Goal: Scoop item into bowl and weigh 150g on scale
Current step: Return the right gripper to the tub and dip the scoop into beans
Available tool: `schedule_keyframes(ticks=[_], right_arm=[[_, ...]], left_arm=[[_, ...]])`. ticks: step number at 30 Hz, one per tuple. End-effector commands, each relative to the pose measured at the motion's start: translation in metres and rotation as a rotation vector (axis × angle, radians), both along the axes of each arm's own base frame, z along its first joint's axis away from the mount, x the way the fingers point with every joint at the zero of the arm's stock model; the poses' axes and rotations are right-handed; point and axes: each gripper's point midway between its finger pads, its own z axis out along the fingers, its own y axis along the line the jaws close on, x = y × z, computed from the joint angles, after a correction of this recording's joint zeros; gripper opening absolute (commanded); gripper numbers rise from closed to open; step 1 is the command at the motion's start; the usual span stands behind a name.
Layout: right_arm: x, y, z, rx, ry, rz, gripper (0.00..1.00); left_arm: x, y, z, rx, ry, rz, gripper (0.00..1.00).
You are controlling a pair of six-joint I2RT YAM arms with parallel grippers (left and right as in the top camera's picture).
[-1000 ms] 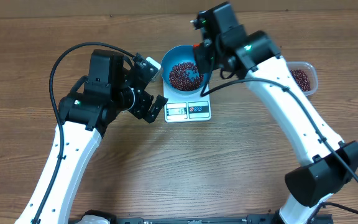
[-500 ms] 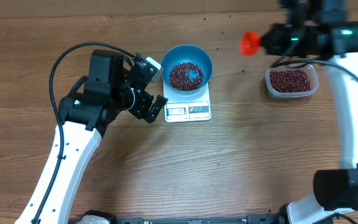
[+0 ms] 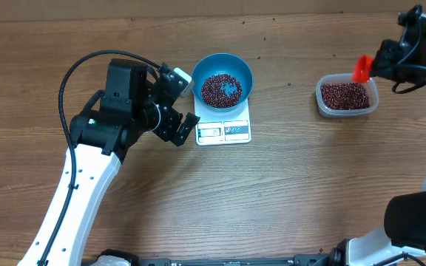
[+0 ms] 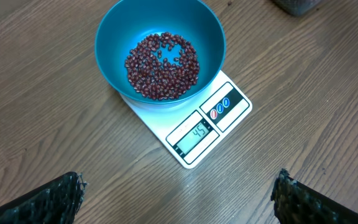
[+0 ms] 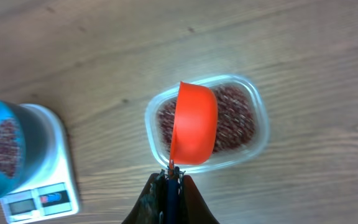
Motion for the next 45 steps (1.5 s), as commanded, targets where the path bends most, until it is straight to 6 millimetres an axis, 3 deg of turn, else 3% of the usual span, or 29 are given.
schedule_keyframes(ticks=[1,14,22,31,39,45], right_arm=[[0.002,-0.017,-0.028,-0.071,0.081,-0.033,0.04],[0.018,-0.032,-0.102,-0.09,0.24,-0.051,0.04],[0.024,0.0,-0.128,0.081,0.276,0.018,0.04],[0.018,0.028,-0.131,0.237,0.294,0.111,0.04],[0.018,0.026,-0.125,0.331,0.265,0.098,0.04],[0.018,0.011,-0.119,0.397,0.234,0.062,0.04]], left_arm=[[0.001,0.0,-0.003,-0.008,0.01,0.004,1.0],[0.001,0.0,-0.003,-0.008,0.01,0.004,0.99],[0.001,0.0,-0.003,-0.008,0.01,0.004,0.99],[0.001,0.0,-0.003,-0.008,0.01,0.004,0.99],[0.001,0.0,-0.003,-0.008,0.01,0.004,1.0],[0.001,0.0,-0.003,-0.008,0.01,0.004,1.0]])
